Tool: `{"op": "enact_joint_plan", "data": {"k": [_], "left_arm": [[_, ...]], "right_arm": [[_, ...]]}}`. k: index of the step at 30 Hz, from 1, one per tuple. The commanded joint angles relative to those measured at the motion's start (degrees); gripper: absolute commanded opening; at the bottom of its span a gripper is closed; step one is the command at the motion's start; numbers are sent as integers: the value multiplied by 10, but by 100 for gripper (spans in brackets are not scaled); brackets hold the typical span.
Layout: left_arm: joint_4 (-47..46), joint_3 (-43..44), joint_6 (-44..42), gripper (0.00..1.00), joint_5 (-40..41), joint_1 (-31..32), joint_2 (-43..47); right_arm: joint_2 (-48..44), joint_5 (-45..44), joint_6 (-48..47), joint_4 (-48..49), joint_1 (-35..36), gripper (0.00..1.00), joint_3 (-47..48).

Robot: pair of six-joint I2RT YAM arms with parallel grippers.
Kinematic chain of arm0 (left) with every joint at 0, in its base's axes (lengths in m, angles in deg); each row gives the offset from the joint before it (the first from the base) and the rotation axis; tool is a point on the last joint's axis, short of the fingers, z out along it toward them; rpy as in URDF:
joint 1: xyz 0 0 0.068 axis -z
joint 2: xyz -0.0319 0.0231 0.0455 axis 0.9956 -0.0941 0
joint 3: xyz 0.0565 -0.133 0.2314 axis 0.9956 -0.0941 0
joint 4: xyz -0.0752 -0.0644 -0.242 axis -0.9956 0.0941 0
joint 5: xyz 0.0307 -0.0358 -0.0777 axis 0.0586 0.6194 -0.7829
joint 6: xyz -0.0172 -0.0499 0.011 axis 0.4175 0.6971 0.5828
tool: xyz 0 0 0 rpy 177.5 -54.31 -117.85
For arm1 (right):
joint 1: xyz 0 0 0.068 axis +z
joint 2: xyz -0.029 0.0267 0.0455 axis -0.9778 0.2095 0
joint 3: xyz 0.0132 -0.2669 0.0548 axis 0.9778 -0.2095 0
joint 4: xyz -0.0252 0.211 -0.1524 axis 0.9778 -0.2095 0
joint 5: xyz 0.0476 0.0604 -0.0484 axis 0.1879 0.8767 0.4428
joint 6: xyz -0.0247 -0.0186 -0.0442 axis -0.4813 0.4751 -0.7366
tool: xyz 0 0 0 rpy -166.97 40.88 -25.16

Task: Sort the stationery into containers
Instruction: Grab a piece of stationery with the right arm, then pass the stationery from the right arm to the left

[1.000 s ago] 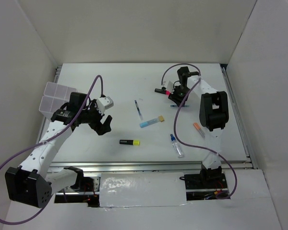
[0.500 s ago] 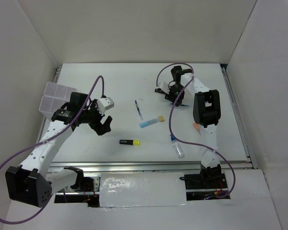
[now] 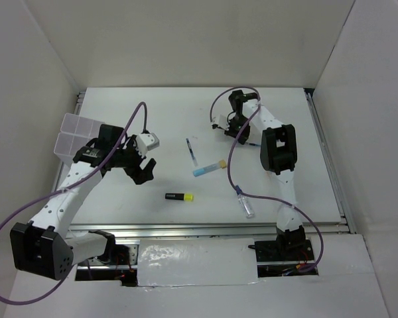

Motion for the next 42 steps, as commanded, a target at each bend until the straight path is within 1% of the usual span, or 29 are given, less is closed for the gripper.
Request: {"op": "enact_joint_plan", "data": {"k": [1, 4, 6, 7, 8, 10, 11, 12, 14, 15, 17, 18, 19, 20, 21, 22, 23, 24, 25, 26, 28, 29, 31, 34, 36, 40, 42], "left_arm": [[-9, 19, -21, 93, -28, 4, 12], [-14, 18, -28, 91, -51, 3, 26], [-20, 13, -35, 91, -62, 4, 46], [-25, 11, -42, 90, -69, 4, 55], [-41, 3, -50, 90, -71, 4, 76], [-66, -12, -57, 90, -71, 5, 101], [-103, -16, -60, 90, -67, 11, 124], [-122, -21, -64, 90, -61, 16, 135], [-149, -27, -96, 89, -41, 33, 151], [-166, -27, -124, 88, -31, 62, 151], [-174, -22, -158, 85, -15, 89, 148], [-180, -22, -196, 84, -9, 118, 146], [-185, -27, -215, 83, -3, 134, 147], [-192, -33, -237, 83, 12, 167, 150], [-196, -39, -291, 83, 18, 184, 153], [-206, -58, -319, 82, 30, 208, 154], [-214, -69, -345, 82, 46, 258, 157], [-223, -79, -387, 82, 74, 282, 159], [-237, -98, -403, 82, 85, 308, 158], [-244, -104, -415, 82, 92, 351, 154], [-258, -113, -443, 82, 109, 388, 137], [-267, -117, -448, 81, 115, 421, 131], [-305, -128, -452, 80, 119, 440, 111], [-354, -140, -442, 77, 113, 475, 89], [-368, -131, -440, 76, 104, 487, 67], [-385, -111, -410, 73, 100, 491, 35], [-413, -105, -391, 72, 105, 491, 26]], "right_arm": [[-5, -13, -6, -23, 8, 2, -4], [-37, -12, 9, -25, 14, 0, -36], [-57, 18, 32, -32, 15, 0, -36], [-77, 34, 61, -41, 16, 0, -29], [-89, 69, 104, -59, 16, 0, -13], [-126, 106, 149, -82, 16, 0, -2], [-139, 122, 177, -85, 22, 0, 0], [-150, 160, 245, -86, 23, 0, -2], [-180, 211, 311, -89, 26, 0, -15], [-185, 275, 362, -95, 30, 0, -20], [-202, 340, 416, -96, 29, 0, -47], [-205, 372, 463, -94, 30, 0, -58], [-208, 429, 485, -84, 31, 0, -71], [-218, 455, 505, -77, 30, 0, -100], [-221, 477, 550, -66, 30, 0, -119], [-226, 519, 569, -44, 31, 0, -159], [-230, 542, 583, -36, 30, 0, -177], [-237, 559, 609, -27, 31, 0, -192], [-238, 573, 621, -10, 31, 0, -219], [-241, 597, 631, -1, 30, 0, -231], [-256, 616, 653, 22, 32, 0, -264], [-259, 624, 653, 25, 35, 0, -272], [-269, 635, 670, 27, 42, 0, -288], [-273, 661, 661, 18, 57, 0, -302], [-276, 652, 639, 8, 76, 0, -302], [-279, 651, 641, 18, 105, 0, -309], [-279, 645, 641, 19, 112, 0, -307]]}}
